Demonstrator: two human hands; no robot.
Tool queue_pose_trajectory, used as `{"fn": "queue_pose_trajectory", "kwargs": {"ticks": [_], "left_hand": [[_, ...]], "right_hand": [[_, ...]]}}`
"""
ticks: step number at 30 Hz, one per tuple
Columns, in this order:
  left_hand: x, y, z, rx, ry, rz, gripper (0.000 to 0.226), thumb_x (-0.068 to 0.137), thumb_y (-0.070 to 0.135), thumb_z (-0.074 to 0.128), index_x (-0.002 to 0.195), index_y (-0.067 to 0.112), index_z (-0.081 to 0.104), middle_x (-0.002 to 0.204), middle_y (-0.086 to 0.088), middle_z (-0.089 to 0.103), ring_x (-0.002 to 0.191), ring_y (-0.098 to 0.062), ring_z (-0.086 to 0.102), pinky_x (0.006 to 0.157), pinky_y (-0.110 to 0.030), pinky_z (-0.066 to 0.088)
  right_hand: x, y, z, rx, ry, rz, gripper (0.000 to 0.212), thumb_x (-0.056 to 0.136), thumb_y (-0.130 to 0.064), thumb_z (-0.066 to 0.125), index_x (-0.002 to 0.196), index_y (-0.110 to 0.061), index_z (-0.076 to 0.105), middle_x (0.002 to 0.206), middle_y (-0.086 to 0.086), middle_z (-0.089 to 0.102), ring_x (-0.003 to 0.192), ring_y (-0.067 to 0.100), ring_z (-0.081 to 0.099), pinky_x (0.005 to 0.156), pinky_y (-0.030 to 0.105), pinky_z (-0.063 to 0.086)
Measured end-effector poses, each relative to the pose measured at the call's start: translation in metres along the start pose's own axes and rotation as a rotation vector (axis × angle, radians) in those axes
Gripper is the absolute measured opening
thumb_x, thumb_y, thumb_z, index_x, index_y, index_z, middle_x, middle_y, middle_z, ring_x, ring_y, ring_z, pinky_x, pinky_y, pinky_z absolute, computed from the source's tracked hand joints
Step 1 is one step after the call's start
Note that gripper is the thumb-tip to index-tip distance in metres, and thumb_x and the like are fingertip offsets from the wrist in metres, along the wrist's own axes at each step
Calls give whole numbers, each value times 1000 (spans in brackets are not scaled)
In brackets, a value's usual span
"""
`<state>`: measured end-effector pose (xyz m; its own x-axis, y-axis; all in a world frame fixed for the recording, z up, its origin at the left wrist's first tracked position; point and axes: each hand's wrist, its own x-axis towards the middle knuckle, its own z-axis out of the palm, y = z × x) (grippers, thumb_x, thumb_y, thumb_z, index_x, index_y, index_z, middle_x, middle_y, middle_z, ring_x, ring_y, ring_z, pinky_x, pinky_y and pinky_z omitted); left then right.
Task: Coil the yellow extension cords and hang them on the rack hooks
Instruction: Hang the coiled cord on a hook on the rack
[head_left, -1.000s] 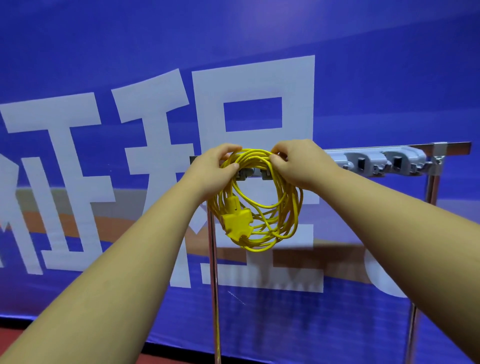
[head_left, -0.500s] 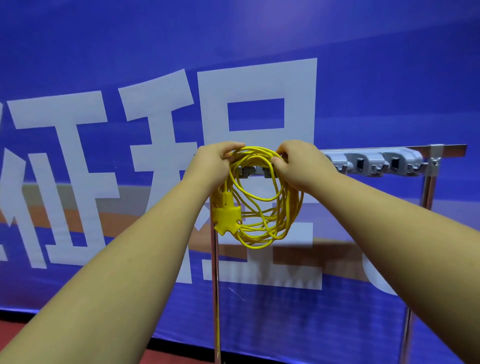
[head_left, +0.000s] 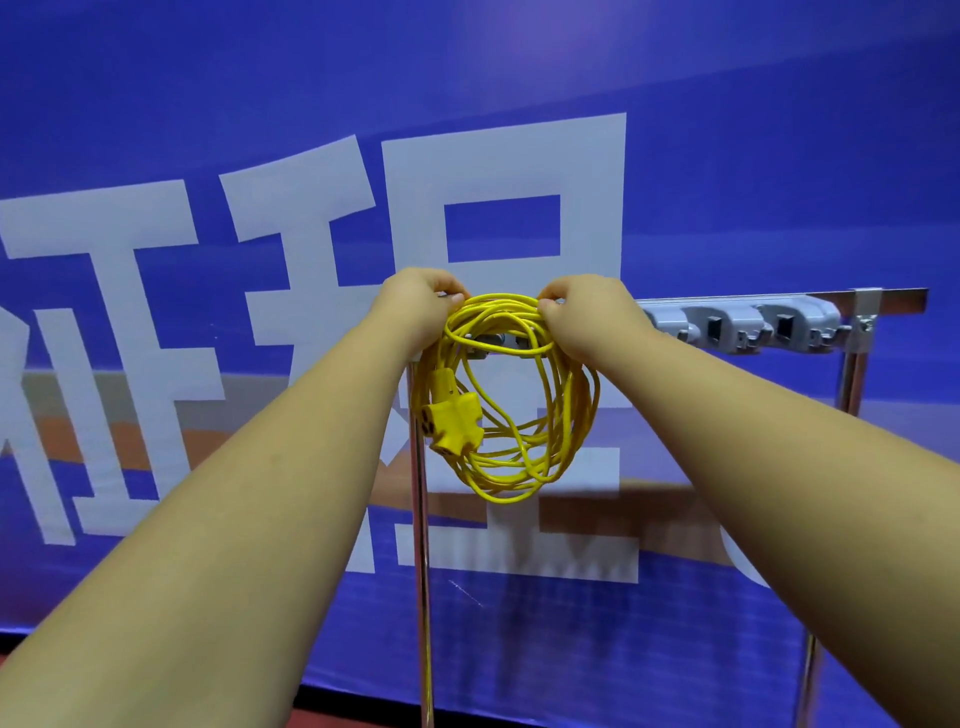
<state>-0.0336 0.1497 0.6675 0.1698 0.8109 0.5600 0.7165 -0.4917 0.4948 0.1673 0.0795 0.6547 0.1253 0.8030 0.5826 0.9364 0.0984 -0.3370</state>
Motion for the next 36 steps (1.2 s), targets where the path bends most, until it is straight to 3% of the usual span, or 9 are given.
{"fn": "queue_pose_trajectory", "kwargs": {"ticks": [4, 8, 12, 16, 19, 22, 27, 30, 36], "left_hand": [[-1, -7, -6, -31, -68, -2, 18, 104, 28, 61, 115, 27, 75, 109, -5, 73, 96, -27, 71, 84, -44, 64], [-14, -19, -12, -174, -120, 2, 26, 105, 24, 60, 125, 30, 74, 106, -2, 75, 95, -22, 73, 84, -41, 65], [-29, -23, -8, -182, -147, 74, 45, 103, 16, 54, 144, 33, 60, 115, 5, 70, 98, -11, 69, 83, -32, 60], [-39, -23, 2, -92, -110, 157, 58, 99, 12, 56, 154, 28, 48, 122, 3, 65, 100, -16, 66, 79, -30, 55], [-42, -26, 10, -67, -64, 162, 65, 98, 10, 54, 159, 28, 39, 116, -2, 62, 83, -14, 64, 69, -26, 55], [-46, -30, 14, -64, -29, 159, 65, 99, 16, 53, 160, 32, 36, 126, -4, 63, 91, -17, 69, 76, -35, 65], [-54, -33, 15, -65, 19, 151, 57, 103, 25, 54, 157, 36, 40, 139, -4, 58, 112, -20, 65, 91, -42, 62], [-60, -33, 17, -90, 79, 143, 46, 104, 23, 57, 149, 31, 52, 133, -1, 59, 108, -16, 62, 86, -33, 59], [-64, -35, 22, -74, 180, 113, 34, 102, 31, 62, 136, 29, 61, 127, 0, 60, 109, -18, 64, 88, -39, 62]], "right_hand": [[0, 6, -3, -47, -60, -85, 36, 112, -25, 40, 129, -16, 70, 103, 10, 73, 89, 27, 70, 80, 39, 61], [-6, 19, 1, -116, -73, -206, 27, 108, -25, 40, 107, -20, 67, 94, 10, 67, 88, 30, 67, 77, 43, 59], [-14, 24, 3, -134, -80, -224, 51, 108, -34, 41, 159, -24, 44, 136, 12, 58, 123, 34, 57, 101, 51, 53], [-20, 25, 9, -162, -59, -222, 62, 104, -41, 47, 163, -25, 34, 148, 13, 52, 132, 36, 51, 107, 55, 48], [-23, 23, 11, -153, -20, -219, 61, 103, -41, 51, 160, -23, 38, 146, 12, 52, 129, 35, 53, 104, 52, 48], [-26, 21, 12, -131, 14, -218, 56, 101, -39, 53, 155, -25, 43, 142, 11, 53, 125, 35, 55, 102, 52, 48], [-30, 19, 14, -135, 26, -239, 51, 101, -38, 50, 151, -31, 46, 136, 9, 55, 119, 33, 56, 100, 52, 49], [-32, 19, 15, -139, 43, -243, 48, 104, -41, 48, 151, -33, 47, 134, 8, 56, 119, 32, 56, 100, 51, 47], [-37, 20, 17, -106, 78, -265, 49, 105, -46, 50, 152, -33, 45, 134, 8, 56, 118, 29, 56, 99, 49, 50]]}}
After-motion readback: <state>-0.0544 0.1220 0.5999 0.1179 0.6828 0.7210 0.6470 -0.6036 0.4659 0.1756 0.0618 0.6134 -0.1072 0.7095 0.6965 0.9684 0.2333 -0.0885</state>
